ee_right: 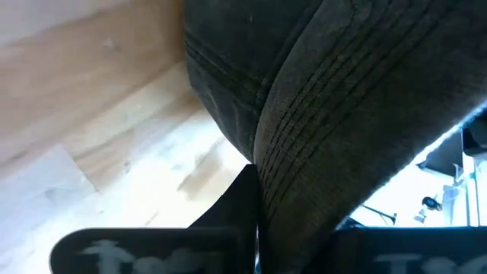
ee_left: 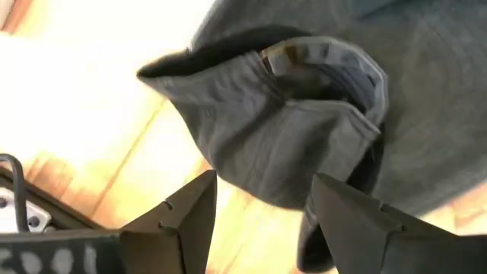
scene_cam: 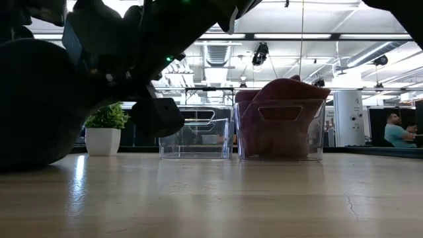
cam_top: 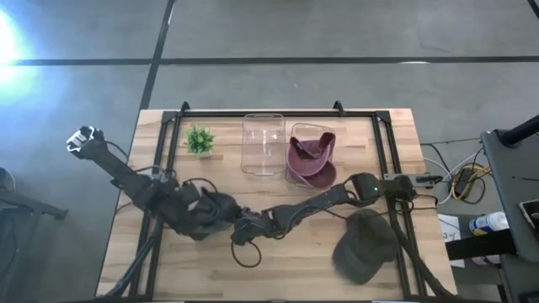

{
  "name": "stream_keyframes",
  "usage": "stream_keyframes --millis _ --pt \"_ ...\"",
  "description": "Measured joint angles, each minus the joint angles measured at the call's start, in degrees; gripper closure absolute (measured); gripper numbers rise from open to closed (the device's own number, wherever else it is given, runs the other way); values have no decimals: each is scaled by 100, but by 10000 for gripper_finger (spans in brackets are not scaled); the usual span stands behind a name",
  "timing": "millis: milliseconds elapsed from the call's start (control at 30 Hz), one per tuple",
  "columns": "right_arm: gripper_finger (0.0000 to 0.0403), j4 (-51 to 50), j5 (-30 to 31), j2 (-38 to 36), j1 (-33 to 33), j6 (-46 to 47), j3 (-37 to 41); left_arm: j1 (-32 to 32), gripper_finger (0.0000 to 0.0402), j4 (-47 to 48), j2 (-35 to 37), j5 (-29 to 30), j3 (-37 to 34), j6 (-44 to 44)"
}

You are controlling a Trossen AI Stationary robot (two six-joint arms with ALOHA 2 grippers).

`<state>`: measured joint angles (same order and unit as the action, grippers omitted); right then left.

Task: Pick & Place hat
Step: Put the left black cap into the left transparent bin

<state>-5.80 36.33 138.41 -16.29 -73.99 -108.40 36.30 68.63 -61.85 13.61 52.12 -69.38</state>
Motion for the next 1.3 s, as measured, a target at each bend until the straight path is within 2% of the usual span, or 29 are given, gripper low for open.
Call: stream_keyframes --millis 100,233,533,867,967,1200,1300 --pt "390 40 117 0 0 -19 0 4 191 -80 112 -68 -157 1" --pt "390 54 132 0 0 -21 0 3 191 -824 93 -88 -488 28" --pt "390 575 25 0 -7 -314 9 45 191 -2699 -176 -936 -1191 -466" --pt "390 680 -193 0 -6 -296 9 52 191 -2918 -175 -845 -1176 -485" --pt "390 773 -186 -1 -36 -354 7 52 191 -2645 -125 -986 -994 -322" --pt "390 813 -150 -4 -9 -382 -2 57 191 -777 134 -1029 -318 147" --pt "390 813 -167 -7 -24 -386 -2 57 191 -194 286 -819 -277 150"
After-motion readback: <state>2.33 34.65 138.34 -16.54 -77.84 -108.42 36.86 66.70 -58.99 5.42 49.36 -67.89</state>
